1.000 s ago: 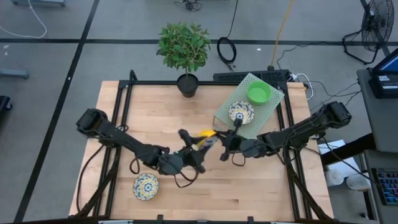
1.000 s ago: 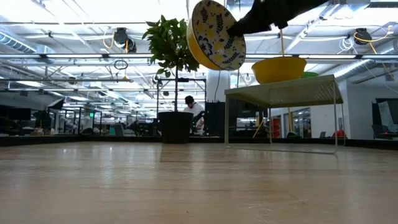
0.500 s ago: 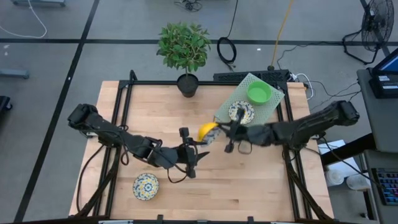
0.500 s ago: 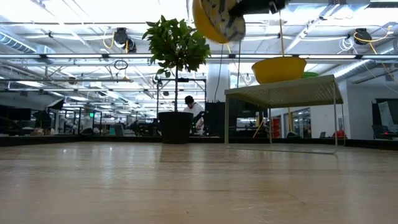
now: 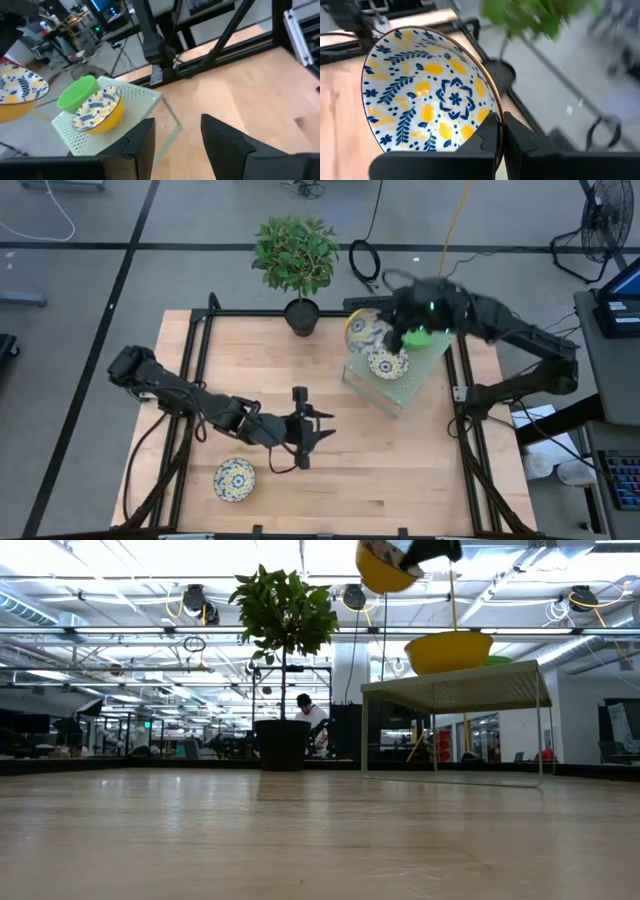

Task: Pick & Place Mini bowls
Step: Stack the top white patterned bowl on the white patterned bowl on the shelf

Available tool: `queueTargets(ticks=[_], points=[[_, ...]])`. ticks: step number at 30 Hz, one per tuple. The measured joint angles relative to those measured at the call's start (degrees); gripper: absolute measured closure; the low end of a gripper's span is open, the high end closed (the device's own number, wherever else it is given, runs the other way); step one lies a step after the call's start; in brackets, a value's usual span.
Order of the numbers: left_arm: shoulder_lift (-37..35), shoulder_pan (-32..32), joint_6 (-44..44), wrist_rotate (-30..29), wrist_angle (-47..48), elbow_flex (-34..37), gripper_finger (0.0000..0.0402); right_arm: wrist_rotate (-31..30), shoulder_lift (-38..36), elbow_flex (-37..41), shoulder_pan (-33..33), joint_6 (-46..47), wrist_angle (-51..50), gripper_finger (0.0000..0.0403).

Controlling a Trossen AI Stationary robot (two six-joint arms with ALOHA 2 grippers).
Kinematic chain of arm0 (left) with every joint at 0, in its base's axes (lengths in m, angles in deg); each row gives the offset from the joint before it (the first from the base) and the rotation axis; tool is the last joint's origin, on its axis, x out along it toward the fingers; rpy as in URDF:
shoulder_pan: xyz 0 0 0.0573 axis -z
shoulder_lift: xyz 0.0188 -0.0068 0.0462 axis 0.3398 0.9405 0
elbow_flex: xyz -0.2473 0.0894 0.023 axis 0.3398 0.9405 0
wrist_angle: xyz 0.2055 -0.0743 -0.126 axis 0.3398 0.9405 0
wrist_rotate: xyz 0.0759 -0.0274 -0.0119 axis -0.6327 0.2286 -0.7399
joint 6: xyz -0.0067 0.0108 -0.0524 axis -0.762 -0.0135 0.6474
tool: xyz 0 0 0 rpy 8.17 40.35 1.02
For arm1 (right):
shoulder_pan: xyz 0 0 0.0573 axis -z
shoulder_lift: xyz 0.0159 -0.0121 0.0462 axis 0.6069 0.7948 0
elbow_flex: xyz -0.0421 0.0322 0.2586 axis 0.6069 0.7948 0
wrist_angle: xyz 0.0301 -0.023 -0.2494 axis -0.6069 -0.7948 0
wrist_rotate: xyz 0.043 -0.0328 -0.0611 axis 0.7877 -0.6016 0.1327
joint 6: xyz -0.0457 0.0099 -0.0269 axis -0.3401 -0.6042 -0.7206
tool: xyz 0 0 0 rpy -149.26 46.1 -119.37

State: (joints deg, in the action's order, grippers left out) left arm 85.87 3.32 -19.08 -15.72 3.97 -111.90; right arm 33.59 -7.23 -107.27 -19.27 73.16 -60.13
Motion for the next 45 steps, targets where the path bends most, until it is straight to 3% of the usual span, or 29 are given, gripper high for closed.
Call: queueTargets(ticks=[6,11,22,34,45], points=[[-0.5,-1.1,2.1,-0.5,3.8,0.1,0.0240,12.2,1.7,-2.7,13.0,2.5,-14.1,0.0403],[-0.6,-2.1,3.7,-0.5,5.0,0.0,0.0240,20.5,4.0,-2.7,19.3,1.6,-21.0,0.0403],[-0.6,-2.9,6.2,-0.3,7.0,0.0,0.0240,20.7,7.7,-2.6,20.1,0.5,-29.0,0.0403],[-0.6,-2.9,6.4,-0.3,7.2,0.0,0.0240,23.5,8.3,-2.5,20.0,0.9,-31.1,0.0403],[-0.6,-2.9,6.4,-0.3,7.2,0.0,0.0240,23.4,8.3,3.4,17.7,0.6,-28.9,0.0403]])
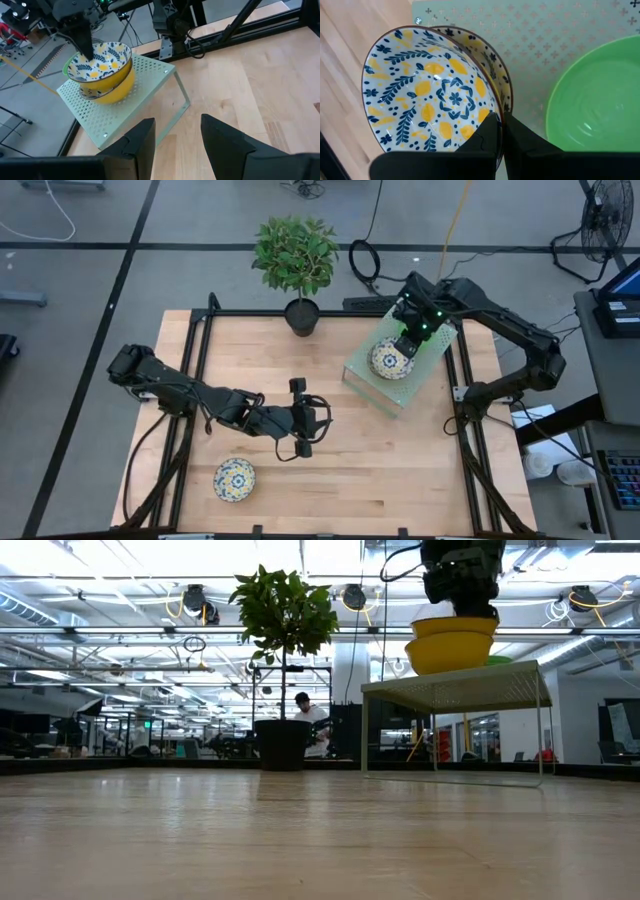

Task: Pick & Place Mini bowls
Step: Stack the top white patterned bowl on the white patterned bowl on the shelf

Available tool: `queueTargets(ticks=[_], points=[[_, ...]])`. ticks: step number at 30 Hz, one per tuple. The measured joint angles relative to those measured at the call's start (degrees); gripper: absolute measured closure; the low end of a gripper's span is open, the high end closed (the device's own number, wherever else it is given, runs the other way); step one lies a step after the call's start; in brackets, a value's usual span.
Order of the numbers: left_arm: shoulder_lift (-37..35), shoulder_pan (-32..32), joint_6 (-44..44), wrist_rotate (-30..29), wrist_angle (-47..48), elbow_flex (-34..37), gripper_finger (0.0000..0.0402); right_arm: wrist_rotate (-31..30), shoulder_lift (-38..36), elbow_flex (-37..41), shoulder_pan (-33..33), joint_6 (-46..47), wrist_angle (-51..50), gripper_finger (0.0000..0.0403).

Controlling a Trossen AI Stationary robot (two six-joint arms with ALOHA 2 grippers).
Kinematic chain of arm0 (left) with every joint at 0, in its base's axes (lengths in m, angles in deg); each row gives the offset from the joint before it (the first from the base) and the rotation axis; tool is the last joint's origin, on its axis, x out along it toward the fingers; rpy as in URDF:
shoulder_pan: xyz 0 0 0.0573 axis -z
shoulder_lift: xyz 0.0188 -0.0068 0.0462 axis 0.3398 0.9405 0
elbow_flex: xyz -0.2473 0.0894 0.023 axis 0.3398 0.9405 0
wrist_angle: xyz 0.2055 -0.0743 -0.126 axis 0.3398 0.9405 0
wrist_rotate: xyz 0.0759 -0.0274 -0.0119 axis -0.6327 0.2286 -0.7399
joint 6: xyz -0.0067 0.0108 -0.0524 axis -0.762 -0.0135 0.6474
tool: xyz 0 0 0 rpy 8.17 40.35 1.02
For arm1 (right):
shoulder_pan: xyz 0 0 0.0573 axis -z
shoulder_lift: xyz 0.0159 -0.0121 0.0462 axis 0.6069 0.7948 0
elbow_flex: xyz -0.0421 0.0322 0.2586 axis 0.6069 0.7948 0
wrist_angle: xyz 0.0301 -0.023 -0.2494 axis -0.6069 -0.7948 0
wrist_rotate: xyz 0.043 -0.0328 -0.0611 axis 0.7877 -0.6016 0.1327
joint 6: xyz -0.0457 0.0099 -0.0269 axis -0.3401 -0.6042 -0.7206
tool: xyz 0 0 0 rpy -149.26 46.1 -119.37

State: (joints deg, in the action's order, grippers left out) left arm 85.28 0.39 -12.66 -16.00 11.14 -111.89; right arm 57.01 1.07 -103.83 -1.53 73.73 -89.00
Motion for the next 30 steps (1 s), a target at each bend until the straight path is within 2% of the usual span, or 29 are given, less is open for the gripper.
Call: queueTargets(ticks=[18,30], points=[[0.0,0.0,0.0,0.2,0.0,0.0,0.0240,0.4,-0.2,5.5,0.0,0.1,5.8,0.0403],[0.0,0.0,0.0,0.2,0.0,0.0,0.0240,0.3,-0.2,5.6,0.1,1.3,4.6,0.0403]])
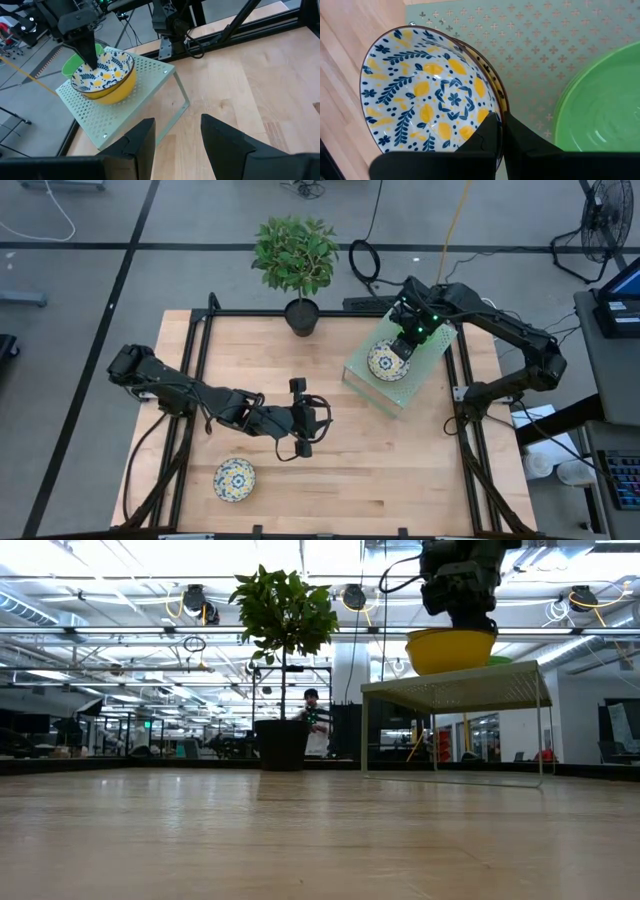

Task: Pick & Place Mini bowls
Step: Stack the top white patterned bowl on the white patterned bowl on the shelf

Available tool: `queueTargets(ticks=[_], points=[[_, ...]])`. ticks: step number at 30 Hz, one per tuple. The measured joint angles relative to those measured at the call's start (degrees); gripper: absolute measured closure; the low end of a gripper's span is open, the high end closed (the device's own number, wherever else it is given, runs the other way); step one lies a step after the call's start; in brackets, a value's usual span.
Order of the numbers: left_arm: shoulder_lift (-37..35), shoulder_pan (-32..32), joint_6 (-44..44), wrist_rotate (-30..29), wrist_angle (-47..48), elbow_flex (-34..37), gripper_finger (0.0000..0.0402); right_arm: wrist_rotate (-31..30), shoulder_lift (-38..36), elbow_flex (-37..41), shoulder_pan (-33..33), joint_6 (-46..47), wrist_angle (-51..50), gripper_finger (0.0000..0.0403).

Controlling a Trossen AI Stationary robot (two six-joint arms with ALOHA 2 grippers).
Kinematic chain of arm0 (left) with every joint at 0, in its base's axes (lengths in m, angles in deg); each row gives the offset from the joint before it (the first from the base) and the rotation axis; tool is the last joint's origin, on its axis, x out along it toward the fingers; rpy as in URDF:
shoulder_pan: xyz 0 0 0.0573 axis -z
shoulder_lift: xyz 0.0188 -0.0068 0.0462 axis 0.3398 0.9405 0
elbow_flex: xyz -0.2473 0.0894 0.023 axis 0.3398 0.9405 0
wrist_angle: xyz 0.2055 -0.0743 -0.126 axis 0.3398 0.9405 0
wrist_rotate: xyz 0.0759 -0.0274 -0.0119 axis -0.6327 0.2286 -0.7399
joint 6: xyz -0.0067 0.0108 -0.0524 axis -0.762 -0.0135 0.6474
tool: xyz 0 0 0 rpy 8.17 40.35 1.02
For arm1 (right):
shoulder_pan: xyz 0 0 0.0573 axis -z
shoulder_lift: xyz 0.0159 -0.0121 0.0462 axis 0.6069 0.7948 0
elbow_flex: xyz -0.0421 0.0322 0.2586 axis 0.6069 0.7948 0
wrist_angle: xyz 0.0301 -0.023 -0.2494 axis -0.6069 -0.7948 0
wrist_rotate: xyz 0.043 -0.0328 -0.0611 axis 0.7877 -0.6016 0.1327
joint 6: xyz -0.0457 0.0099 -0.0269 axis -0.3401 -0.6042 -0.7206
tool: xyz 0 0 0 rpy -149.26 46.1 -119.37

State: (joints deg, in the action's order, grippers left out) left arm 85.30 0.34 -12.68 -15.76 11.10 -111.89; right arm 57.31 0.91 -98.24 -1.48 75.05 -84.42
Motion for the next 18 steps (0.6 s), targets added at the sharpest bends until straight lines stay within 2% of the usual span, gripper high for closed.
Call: queueTargets(ticks=[10,18], points=[[0.0,0.0,0.0,0.0,0.0,0.0,0.0240,-0.2,0.0,0.0,0.0,0.6,-0.9,0.0401],[0.0,0.0,0.0,0.0,0.0,0.0,0.0240,-0.4,0.2,0.2,0.0,0.6,0.1,0.0358]])
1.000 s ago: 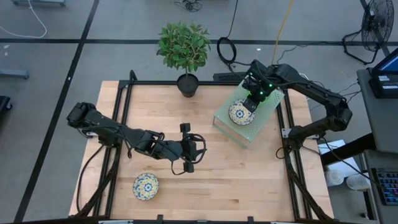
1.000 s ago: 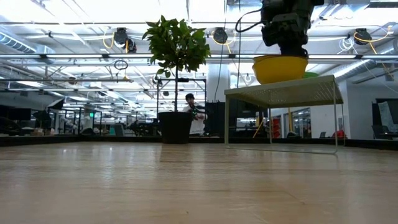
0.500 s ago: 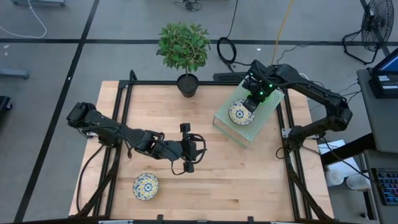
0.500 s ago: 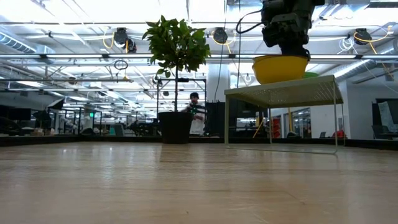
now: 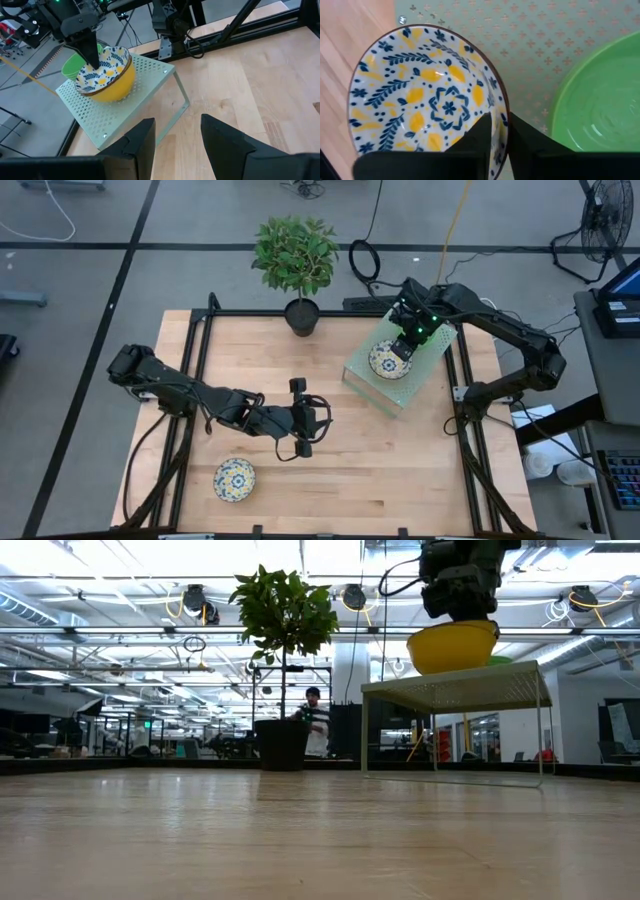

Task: Pick & Place Mini bowls
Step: Stack the top white patterned bowl on the white patterned bowl on the shelf

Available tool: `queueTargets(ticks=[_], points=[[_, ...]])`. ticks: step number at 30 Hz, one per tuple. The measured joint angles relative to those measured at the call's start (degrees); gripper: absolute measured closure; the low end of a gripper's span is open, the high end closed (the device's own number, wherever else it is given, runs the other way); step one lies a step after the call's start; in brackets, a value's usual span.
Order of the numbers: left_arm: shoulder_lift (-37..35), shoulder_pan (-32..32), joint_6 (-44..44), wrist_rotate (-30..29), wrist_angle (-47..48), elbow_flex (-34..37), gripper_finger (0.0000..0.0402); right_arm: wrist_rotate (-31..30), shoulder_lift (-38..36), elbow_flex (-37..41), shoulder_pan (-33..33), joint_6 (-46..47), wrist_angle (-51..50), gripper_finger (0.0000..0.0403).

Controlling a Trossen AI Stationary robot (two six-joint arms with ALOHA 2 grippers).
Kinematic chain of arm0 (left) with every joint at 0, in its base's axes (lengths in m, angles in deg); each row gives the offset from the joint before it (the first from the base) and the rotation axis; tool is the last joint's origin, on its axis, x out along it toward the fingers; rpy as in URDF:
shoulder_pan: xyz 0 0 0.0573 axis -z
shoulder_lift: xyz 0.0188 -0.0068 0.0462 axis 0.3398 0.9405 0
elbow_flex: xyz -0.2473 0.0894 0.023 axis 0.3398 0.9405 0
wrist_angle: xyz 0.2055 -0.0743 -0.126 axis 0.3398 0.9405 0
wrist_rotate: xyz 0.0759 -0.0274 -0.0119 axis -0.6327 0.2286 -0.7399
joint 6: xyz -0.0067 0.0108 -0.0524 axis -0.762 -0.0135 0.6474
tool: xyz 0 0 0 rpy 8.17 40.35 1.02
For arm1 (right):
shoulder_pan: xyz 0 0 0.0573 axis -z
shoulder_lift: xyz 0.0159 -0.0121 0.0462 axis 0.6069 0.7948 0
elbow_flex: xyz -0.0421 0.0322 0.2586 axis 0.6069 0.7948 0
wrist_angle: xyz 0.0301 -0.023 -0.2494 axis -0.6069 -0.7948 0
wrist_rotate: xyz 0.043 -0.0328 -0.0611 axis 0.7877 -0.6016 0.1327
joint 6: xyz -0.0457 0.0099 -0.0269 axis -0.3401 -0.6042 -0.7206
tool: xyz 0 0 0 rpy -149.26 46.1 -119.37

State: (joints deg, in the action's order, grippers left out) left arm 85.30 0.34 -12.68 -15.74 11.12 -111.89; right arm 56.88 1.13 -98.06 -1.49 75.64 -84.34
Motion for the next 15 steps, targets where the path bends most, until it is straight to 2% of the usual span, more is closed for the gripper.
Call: queueTargets(ticks=[15], points=[[0.0,0.0,0.0,0.0,0.4,0.0,0.0240,0.3,-0.1,0.0,0.0,1.1,2.5,0.0306]])
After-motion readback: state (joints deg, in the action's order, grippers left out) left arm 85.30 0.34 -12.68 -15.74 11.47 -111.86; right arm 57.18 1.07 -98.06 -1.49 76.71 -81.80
